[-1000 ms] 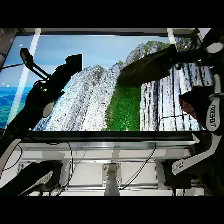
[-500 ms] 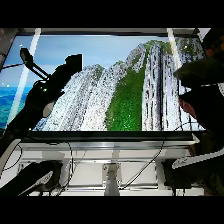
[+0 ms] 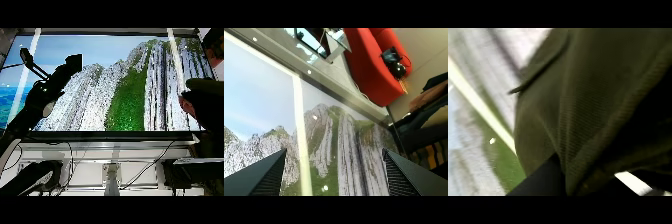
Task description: Fold the clothes and pants, and hang the long-sleeved shirts on hangers.
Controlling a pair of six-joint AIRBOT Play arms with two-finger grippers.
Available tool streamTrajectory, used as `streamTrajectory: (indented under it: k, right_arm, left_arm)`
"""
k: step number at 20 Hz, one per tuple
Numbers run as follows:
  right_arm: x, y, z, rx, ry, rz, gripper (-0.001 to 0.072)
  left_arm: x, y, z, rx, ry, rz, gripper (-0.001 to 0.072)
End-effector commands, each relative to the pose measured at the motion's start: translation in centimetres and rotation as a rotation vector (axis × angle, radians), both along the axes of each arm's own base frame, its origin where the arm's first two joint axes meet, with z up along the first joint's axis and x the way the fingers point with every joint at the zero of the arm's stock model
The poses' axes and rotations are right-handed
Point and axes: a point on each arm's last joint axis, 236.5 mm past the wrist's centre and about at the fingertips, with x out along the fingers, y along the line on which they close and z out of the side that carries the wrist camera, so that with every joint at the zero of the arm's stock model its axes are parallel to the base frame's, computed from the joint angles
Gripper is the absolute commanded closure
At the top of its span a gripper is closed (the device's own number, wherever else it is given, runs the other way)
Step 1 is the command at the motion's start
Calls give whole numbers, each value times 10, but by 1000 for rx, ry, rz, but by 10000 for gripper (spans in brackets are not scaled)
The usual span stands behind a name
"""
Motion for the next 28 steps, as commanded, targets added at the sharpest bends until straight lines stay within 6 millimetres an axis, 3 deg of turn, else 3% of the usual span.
streamTrajectory:
  k: [1,4,6,7,9,10,13,15,16,17,18,19,20,21,22,24,26,28]
  right_arm:
    - [-64,-17,-20,67,138,-135,696]
    - [-78,-16,-42,80,238,-153,695]
    - [-98,-25,-52,22,364,-182,684]
    - [-110,-31,-55,-11,425,-201,582]
    - [-126,-38,-56,-41,484,-229,277]
    - [-128,-39,-56,-47,493,-234,186]
    - [-129,-41,-50,-67,491,-241,141]
    - [-121,-48,-34,-111,442,-248,141]
    - [-105,-50,-22,-129,365,-238,153]
    - [-76,-42,-7,-116,233,-195,250]
    - [-40,-25,12,-75,69,-130,519]
    - [-3,1,37,-13,-108,-42,684]
    - [27,30,63,34,-259,68,694]
    - [54,64,90,84,-393,180,694]
    - [73,98,114,128,-498,282,695]
    - [106,168,151,182,-628,448,695]
    - [129,235,170,223,-686,580,695]
    - [138,304,179,290,-705,723,696]
  left_arm:
    - [0,0,1,0,-2,0,23]
    - [-2,-4,1,-1,-2,-9,23]
    - [-3,-7,1,0,-2,-17,23]
    - [-3,-7,1,0,-2,-17,23]
    - [-4,-9,1,0,-2,-21,23]
    - [-4,-9,1,0,-2,-21,23]
    - [-4,-9,1,0,-2,-21,23]
    - [-4,-9,1,1,-2,-22,23]
    - [-4,-9,1,0,-2,-22,23]
    - [-4,-9,1,1,-2,-21,24]
    - [-4,-8,1,1,-2,-20,51]
    - [-2,-5,1,1,-3,-12,168]
    - [-1,0,2,4,-7,-2,362]
    - [0,8,8,43,-35,13,604]
    - [-1,16,17,110,-82,27,685]
    - [-7,38,40,179,-119,72,686]
    - [-18,69,50,300,-41,131,685]
    - [-41,92,73,410,-13,164,685]
